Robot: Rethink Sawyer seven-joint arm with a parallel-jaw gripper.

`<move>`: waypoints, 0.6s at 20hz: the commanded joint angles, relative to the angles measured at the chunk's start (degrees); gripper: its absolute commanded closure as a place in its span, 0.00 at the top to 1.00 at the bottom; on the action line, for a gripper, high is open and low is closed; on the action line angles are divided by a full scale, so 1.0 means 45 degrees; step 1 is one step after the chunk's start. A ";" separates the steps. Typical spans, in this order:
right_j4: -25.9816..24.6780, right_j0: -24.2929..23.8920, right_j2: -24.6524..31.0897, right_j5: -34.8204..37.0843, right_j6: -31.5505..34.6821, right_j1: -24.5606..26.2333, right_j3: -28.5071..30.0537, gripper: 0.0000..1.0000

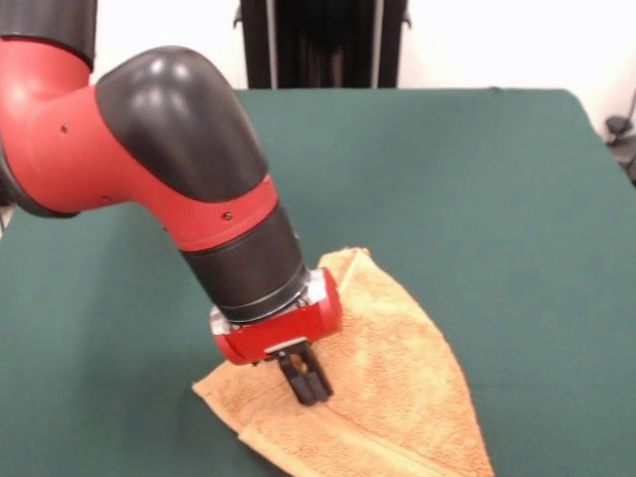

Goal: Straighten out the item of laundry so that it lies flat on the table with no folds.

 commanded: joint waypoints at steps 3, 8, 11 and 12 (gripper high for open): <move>-0.2956 -0.0596 -0.2460 0.1857 -0.4552 0.2041 -0.0559 0.00; -0.2883 -0.0615 -0.2698 0.2716 -0.4507 0.1807 -0.0343 0.00; -0.2817 -0.0608 -0.2859 0.3267 -0.4216 0.1632 -0.0045 0.00; -0.2746 -0.0646 -0.2868 0.3454 -0.4175 0.1626 0.0053 0.00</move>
